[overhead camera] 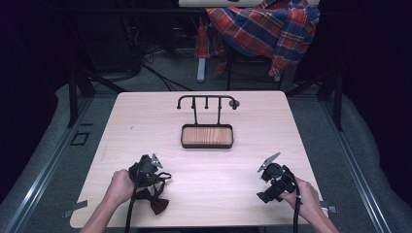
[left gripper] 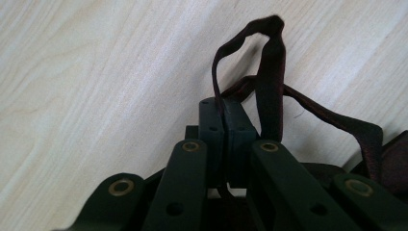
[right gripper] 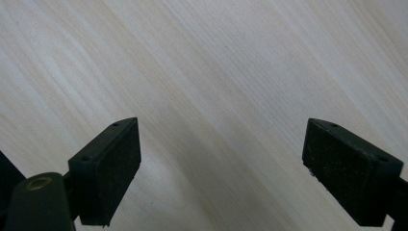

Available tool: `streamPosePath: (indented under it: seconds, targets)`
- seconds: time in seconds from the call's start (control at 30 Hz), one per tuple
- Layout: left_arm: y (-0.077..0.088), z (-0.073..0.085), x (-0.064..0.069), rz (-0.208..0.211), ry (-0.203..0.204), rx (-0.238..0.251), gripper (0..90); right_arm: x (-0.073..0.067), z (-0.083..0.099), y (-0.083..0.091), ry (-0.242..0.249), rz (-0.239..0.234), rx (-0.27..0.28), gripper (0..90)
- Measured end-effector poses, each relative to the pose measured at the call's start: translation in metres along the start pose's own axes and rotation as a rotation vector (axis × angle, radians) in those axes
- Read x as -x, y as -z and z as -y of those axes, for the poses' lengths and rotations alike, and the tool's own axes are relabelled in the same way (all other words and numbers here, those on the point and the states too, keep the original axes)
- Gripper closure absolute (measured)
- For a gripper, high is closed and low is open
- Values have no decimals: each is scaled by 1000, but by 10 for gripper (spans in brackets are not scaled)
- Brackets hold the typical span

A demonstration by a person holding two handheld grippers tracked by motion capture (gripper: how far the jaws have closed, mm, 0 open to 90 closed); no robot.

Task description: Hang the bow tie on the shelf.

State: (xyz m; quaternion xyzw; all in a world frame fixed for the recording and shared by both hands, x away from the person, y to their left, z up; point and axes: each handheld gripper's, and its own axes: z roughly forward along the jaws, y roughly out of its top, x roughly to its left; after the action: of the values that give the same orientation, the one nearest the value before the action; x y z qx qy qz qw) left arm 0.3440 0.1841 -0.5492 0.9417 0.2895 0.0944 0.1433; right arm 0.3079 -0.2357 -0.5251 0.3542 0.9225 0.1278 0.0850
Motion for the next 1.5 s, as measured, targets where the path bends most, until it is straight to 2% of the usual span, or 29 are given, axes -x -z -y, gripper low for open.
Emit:
streamPosePath:
  seconds: [0.03,0.17,0.4,0.53,0.57,0.63,0.7,0.77,0.83,1.0,1.03,1.07,1.2,1.23,1.43,1.5]
  targets:
    - [0,0,1,-2,-3,-2,885,0,0,0,-3,-14,1,130]
    - [3,1,3,-1,-11,0,890,-2,2,5,0,3,12,130]
    - [15,4,-3,-17,54,80,891,0,0,0,-11,-17,14,131]
    - [23,6,-3,-32,70,114,892,-2,1,4,3,-3,6,130]
    - [25,6,-3,-37,74,120,891,-2,2,3,-10,0,28,131]
    - [26,7,-3,-40,77,127,892,-2,1,5,2,4,12,131]
    - [31,7,-4,-45,94,142,892,-1,0,3,-7,-10,24,130]
    - [36,7,-6,-61,113,160,892,0,-1,2,4,2,4,130]
    - [40,8,-7,-65,128,176,893,-1,0,1,-6,-8,15,130]
    - [47,8,-6,-70,146,201,893,1,0,4,-5,2,18,130]
    - [49,8,-7,-75,149,204,893,0,1,2,-20,-1,33,130]
    - [50,8,-7,-79,152,207,893,1,0,3,-11,4,17,130]
    - [55,7,-8,-87,165,223,893,1,0,2,-14,1,13,130]
    - [59,7,-7,-92,169,242,893,0,1,2,-27,-3,32,130]
    - [69,6,-6,-103,184,275,893,2,0,5,-12,8,24,130]
    - [71,5,-7,-102,184,280,893,2,0,3,-14,-3,20,130]
